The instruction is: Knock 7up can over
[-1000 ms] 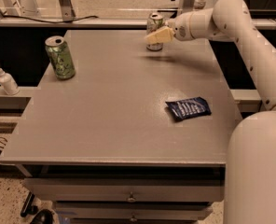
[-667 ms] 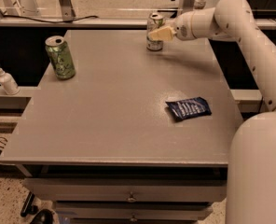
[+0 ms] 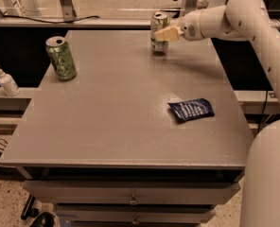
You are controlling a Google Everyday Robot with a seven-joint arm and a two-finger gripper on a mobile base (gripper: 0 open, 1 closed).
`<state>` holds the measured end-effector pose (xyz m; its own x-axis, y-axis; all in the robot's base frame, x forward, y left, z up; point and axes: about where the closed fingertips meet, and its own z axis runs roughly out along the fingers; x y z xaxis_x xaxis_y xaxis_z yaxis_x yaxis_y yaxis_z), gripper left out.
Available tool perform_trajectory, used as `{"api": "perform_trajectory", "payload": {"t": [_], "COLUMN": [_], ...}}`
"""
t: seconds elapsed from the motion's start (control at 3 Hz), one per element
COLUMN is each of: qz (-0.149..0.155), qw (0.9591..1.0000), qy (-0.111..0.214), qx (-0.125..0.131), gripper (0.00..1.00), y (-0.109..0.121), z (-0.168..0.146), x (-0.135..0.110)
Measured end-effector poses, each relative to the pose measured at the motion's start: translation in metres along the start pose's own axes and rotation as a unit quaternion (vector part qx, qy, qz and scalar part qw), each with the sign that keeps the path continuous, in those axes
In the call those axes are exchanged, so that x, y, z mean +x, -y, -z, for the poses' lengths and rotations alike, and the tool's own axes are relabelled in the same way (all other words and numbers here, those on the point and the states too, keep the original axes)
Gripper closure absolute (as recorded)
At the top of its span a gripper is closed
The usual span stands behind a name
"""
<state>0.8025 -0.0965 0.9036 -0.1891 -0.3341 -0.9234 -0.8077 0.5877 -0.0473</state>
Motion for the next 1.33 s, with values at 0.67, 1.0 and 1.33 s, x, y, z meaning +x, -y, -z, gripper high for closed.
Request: {"api": "perform_trajectory", "payload": {"t": [0.67, 1.0, 1.33], "qz": [0.124, 0.205, 0.288], "qw": [0.9859, 0.956, 0.9076], "qy": [-0.075, -0.155, -0.247], "qx": [-0.083, -0.142, -0.179], "gripper": [1.0, 1.0, 1.0], "y": [-0.062, -0.1, -0.128], "z": [0.036, 0.053, 0.077], "x": [-0.028, -0.012, 0.008]}}
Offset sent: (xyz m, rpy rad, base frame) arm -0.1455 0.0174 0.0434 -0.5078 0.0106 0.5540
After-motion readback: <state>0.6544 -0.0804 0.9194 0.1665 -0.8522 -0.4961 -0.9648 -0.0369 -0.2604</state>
